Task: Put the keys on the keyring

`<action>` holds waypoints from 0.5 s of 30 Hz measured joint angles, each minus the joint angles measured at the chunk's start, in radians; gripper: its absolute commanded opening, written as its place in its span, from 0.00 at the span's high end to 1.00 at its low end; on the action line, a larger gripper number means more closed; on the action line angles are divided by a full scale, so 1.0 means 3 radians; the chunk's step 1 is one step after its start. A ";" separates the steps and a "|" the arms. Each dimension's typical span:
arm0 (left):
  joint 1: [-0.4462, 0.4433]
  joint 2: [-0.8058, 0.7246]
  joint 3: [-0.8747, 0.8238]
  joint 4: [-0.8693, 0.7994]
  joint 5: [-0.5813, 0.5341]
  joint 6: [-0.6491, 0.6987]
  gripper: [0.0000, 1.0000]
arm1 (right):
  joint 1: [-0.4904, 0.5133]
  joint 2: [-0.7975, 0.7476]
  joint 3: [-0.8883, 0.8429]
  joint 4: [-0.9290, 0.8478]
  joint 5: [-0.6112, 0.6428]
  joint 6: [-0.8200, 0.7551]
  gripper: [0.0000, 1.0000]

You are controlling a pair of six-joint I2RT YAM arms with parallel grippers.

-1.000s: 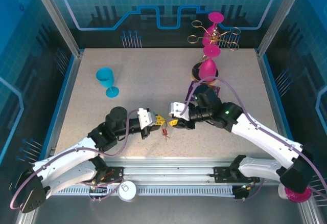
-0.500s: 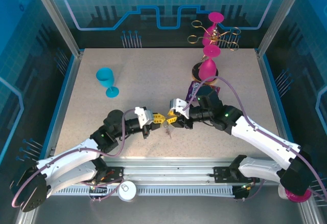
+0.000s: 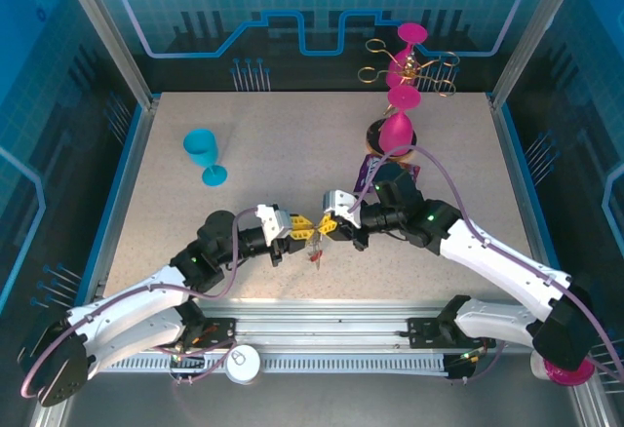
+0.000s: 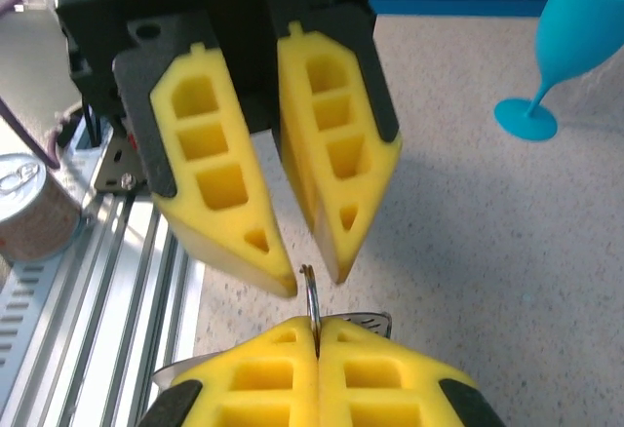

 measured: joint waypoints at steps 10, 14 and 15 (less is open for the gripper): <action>0.0000 -0.0005 0.0229 -0.0657 -0.0047 0.0165 0.81 | 0.0263 0.0322 0.0599 -0.0791 0.0500 -0.0577 1.00; 0.0000 -0.0004 0.0266 -0.0791 -0.0046 0.0211 0.83 | 0.0331 0.0456 0.0746 -0.0992 0.0627 -0.0727 1.00; 0.0000 -0.0003 0.0272 -0.0819 -0.0045 0.0237 0.84 | 0.0350 0.0484 0.0777 -0.1031 0.0652 -0.0757 1.00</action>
